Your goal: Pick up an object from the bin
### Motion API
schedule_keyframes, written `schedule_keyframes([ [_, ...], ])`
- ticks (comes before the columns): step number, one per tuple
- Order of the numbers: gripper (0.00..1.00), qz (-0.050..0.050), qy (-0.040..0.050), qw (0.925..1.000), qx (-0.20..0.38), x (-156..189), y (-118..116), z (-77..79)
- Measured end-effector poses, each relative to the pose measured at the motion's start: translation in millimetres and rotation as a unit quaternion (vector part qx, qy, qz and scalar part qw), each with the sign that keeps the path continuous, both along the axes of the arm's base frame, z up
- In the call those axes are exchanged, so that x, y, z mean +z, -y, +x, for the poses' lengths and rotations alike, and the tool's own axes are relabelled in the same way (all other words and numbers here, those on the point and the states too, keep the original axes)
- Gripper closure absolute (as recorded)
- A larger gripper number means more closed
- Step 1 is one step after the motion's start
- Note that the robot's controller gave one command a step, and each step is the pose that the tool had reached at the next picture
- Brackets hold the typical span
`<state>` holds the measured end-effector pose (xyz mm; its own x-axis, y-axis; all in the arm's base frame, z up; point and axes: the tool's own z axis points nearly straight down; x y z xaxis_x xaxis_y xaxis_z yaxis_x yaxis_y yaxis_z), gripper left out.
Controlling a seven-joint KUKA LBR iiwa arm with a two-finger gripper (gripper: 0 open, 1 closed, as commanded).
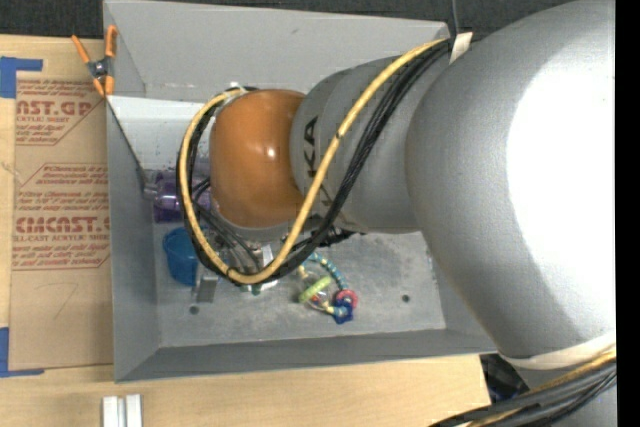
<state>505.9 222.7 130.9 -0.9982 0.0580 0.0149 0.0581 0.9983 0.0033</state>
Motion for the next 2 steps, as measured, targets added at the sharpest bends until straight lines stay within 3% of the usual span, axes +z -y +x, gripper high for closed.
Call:
schedule_keyframes([
  [2, 1.00, 0.000, -0.0002, 1.0000, 0.000, 22.6, -0.1, -0.4],
])
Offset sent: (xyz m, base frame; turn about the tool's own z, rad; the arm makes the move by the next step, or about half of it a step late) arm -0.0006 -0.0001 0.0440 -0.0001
